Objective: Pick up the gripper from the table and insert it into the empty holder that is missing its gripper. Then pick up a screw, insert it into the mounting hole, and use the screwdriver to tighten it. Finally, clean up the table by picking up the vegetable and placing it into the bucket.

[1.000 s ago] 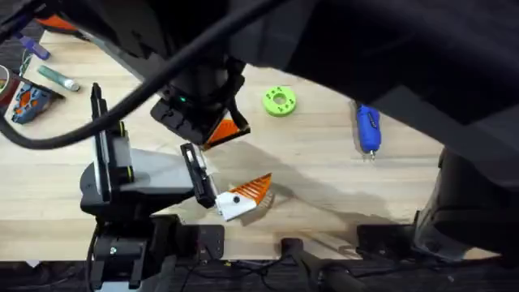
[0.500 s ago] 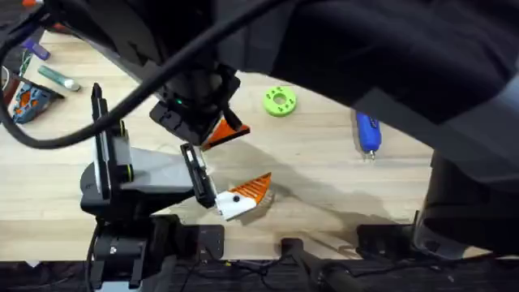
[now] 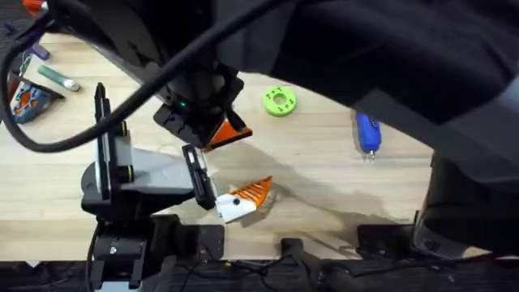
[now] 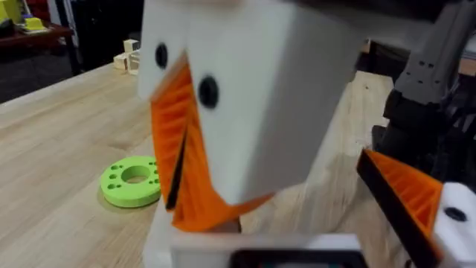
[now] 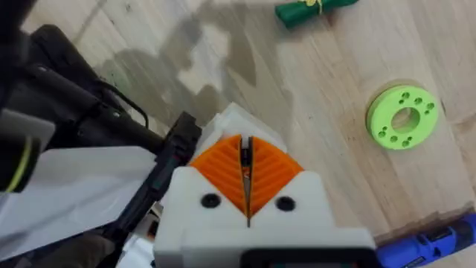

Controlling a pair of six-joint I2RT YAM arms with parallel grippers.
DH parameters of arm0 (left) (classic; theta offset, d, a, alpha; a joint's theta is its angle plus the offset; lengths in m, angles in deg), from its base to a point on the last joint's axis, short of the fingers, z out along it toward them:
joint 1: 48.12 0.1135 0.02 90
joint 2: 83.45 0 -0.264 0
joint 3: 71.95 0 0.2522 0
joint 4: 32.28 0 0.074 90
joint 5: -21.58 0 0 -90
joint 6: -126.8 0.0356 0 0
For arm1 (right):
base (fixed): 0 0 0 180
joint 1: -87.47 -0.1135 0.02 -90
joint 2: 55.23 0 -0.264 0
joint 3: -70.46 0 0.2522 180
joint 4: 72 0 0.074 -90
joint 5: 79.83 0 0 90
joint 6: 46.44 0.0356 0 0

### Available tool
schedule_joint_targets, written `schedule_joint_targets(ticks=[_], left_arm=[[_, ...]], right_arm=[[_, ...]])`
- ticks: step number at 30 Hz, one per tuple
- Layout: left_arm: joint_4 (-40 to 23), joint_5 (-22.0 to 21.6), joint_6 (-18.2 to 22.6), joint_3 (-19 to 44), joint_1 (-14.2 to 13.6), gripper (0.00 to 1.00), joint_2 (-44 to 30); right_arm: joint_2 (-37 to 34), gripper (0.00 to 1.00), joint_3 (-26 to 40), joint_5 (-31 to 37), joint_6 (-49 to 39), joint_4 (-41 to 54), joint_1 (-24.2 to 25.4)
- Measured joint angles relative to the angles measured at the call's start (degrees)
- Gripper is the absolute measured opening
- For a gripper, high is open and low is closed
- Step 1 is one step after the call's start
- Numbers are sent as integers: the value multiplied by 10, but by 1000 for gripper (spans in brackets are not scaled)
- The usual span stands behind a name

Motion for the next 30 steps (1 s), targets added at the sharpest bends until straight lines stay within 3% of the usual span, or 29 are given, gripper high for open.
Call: schedule_joint_targets(ticks=[18, 19, 24, 26, 30], left_arm=[[0, 0, 0, 0, 0, 985, 0], [0, 0, 0, 0, 0, 985, 0], [0, 0, -4, 0, 0, 985, 0], [0, 0, -5, 0, 1, 985, 0], [0, 0, -6, 0, 1, 985, 0]], right_arm=[[0, 7, 0, 0, 0, 1, 0], [0, 56, 0, -1, 2, 1, 0], [0, 765, 3, 38, -2, 8, 12], [1, 852, 5, 42, -4, 9, 18], [0, 865, 5, 46, -4, 9, 17]])
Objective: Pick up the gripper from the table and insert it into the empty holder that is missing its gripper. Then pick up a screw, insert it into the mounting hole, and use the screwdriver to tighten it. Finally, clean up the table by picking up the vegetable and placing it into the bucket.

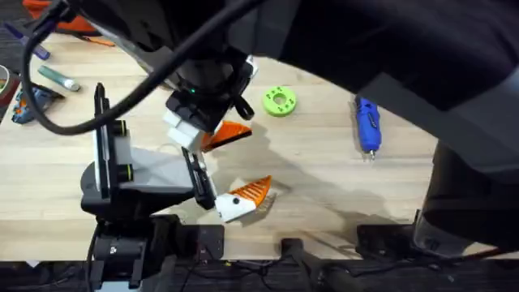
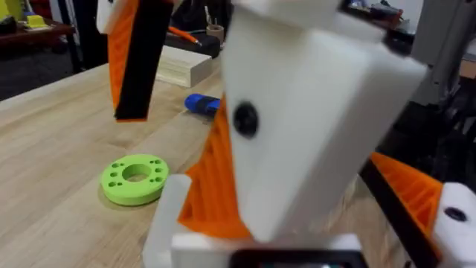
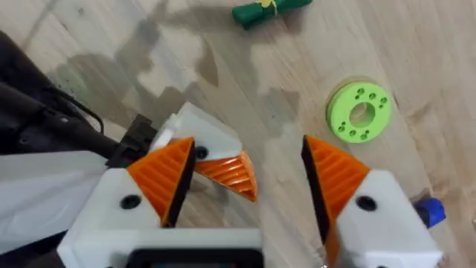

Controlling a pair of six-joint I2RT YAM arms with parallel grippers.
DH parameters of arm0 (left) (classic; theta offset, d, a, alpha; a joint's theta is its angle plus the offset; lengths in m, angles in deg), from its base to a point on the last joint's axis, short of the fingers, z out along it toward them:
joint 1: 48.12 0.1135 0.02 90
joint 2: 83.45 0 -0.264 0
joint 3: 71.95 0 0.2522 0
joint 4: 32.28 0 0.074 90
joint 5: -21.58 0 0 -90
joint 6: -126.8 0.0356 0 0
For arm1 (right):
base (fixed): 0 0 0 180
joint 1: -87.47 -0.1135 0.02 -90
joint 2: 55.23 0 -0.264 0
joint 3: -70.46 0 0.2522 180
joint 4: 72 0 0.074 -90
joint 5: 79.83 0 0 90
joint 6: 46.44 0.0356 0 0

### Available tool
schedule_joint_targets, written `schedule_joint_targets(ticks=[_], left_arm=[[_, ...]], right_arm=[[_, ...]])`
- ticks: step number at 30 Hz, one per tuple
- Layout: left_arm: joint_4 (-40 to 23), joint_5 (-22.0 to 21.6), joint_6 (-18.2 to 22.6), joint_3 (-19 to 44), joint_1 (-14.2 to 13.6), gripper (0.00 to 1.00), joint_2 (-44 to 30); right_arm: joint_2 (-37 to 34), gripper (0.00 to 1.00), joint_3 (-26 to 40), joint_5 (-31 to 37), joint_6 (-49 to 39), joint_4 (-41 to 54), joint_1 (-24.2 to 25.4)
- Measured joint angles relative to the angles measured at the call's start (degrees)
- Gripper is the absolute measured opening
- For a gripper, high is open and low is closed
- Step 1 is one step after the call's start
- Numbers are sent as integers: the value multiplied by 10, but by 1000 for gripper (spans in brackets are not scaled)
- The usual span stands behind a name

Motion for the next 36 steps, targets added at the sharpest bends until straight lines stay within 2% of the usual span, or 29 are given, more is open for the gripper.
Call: schedule_joint_targets(ticks=[10, 18, 26, 31, 36], left_arm=[[0, 0, 4, 0, 0, 985, 0], [0, 0, 13, 0, 0, 985, 1], [0, 0, 13, 0, 0, 985, 0], [0, 0, 13, 0, 0, 985, 1], [0, 0, 13, 0, 0, 985, 1]], right_arm=[[8, 871, 0, -5, 0, 5, -2], [60, 873, 0, -33, 9, 2, -15], [110, 873, 0, -37, 54, 33, 42], [112, 876, 0, -37, 82, 67, 82], [113, 875, -13, -36, 101, 70, 100]])
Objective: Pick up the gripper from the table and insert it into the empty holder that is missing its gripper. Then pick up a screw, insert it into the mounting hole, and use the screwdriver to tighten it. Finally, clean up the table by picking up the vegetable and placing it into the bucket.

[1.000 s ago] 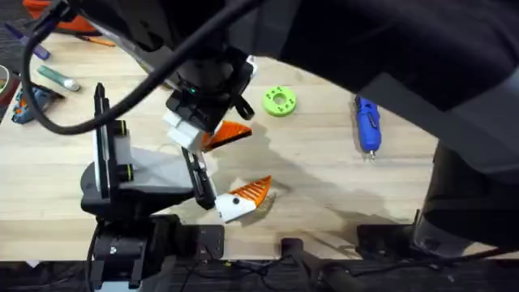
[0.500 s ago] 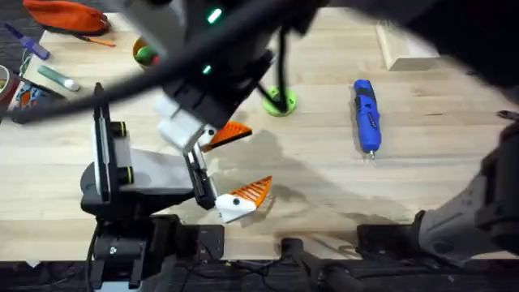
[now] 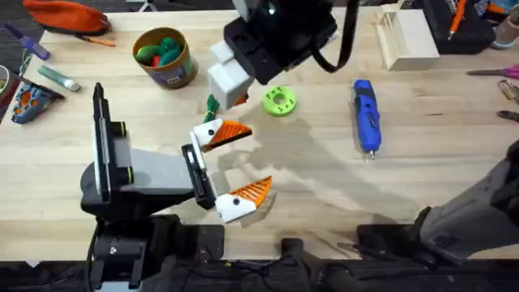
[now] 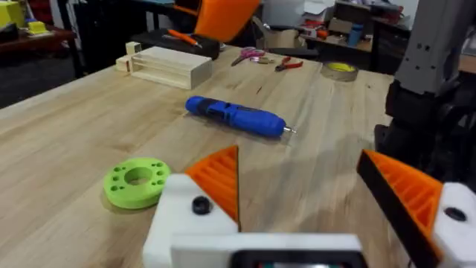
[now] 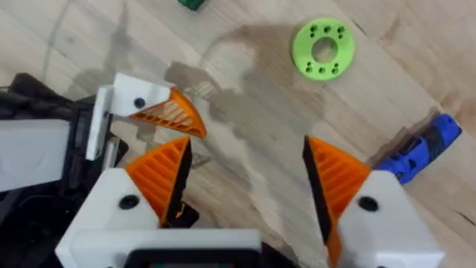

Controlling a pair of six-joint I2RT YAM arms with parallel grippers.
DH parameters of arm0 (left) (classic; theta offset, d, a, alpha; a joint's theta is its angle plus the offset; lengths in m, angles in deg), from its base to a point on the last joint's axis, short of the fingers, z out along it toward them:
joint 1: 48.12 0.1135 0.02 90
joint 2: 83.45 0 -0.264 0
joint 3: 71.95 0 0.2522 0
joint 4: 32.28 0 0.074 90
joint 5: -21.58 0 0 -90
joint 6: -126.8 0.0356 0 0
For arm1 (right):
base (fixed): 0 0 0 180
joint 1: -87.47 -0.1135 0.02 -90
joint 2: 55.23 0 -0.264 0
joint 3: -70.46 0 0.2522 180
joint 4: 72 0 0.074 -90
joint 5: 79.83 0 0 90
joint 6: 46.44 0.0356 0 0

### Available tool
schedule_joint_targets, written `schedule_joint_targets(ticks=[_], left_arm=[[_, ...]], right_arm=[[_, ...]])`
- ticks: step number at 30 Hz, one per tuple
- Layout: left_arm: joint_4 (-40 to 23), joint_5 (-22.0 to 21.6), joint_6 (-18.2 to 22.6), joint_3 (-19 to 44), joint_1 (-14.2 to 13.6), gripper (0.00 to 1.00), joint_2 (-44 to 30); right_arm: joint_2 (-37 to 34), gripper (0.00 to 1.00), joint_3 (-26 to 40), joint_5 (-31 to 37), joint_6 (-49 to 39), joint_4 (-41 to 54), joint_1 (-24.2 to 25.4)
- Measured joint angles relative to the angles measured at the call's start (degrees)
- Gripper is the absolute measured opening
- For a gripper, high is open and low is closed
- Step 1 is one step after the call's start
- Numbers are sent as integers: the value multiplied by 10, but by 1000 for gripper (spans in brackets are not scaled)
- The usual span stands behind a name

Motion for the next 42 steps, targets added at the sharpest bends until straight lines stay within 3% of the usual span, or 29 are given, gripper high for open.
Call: schedule_joint_targets(ticks=[11, 14, 15, 22, 32, 42], left_arm=[[0, 0, 0, 0, 0, 986, 0], [0, 0, 0, 0, 0, 985, 0], [0, 0, 0, 0, 0, 985, 0], [0, 0, 0, 0, 0, 986, 0], [0, 0, 0, 0, 0, 985, 0], [0, 0, 0, 0, 0, 985, 0]], right_arm=[[70, 876, -140, 31, 62, -31, 31], [110, 876, -196, 34, 87, -51, 54], [149, 876, -252, 35, 109, -73, 78], [223, 876, -349, 36, 144, -104, 135], [255, 876, -382, 37, 160, -86, 267], [267, 878, -547, 40, 165, -188, 321]])
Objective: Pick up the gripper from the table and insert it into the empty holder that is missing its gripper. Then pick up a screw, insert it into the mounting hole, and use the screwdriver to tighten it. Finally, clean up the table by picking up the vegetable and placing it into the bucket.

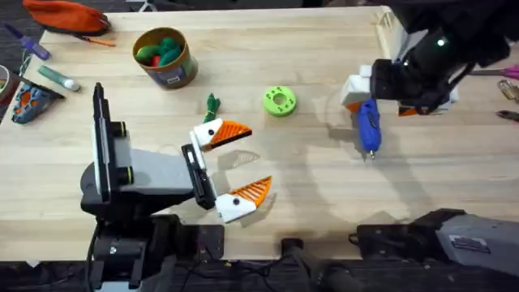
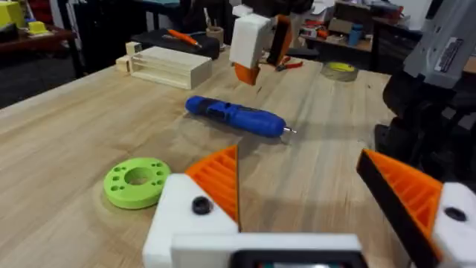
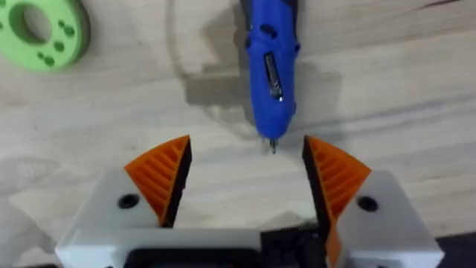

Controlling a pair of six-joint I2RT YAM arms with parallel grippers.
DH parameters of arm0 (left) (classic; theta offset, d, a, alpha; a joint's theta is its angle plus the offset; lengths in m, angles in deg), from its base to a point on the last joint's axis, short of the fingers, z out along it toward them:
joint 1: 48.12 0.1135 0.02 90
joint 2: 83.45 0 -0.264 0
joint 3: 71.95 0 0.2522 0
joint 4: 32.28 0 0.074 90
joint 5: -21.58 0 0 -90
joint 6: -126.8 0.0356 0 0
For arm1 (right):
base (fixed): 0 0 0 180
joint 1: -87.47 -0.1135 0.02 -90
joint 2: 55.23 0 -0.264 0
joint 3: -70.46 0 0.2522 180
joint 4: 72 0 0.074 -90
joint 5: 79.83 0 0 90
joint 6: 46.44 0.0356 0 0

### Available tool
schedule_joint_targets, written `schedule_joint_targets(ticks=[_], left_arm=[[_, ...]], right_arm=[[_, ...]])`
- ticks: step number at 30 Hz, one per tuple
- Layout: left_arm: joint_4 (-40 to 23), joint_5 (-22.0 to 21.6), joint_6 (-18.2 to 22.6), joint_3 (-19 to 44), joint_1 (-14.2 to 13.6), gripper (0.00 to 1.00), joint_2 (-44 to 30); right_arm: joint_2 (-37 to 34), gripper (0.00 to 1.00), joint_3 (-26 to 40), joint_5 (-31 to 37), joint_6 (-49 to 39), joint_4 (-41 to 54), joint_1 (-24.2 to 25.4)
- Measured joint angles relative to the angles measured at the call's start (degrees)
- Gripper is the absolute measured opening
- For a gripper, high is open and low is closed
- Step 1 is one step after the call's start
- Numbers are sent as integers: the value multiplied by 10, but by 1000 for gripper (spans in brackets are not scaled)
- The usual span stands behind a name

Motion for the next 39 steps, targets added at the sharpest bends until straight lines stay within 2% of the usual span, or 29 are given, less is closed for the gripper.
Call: schedule_joint_targets(ticks=[6, 11, 39], left_arm=[[0, 0, 0, 0, 0, 985, 0], [0, 0, 0, 0, 0, 985, 0], [0, 0, 0, 0, 0, 985, 0]], right_arm=[[30, 929, -29, 0, -26, -44, 61], [28, 931, -33, 0, -64, -56, 83], [28, 933, -33, 0, -82, -61, 86]])
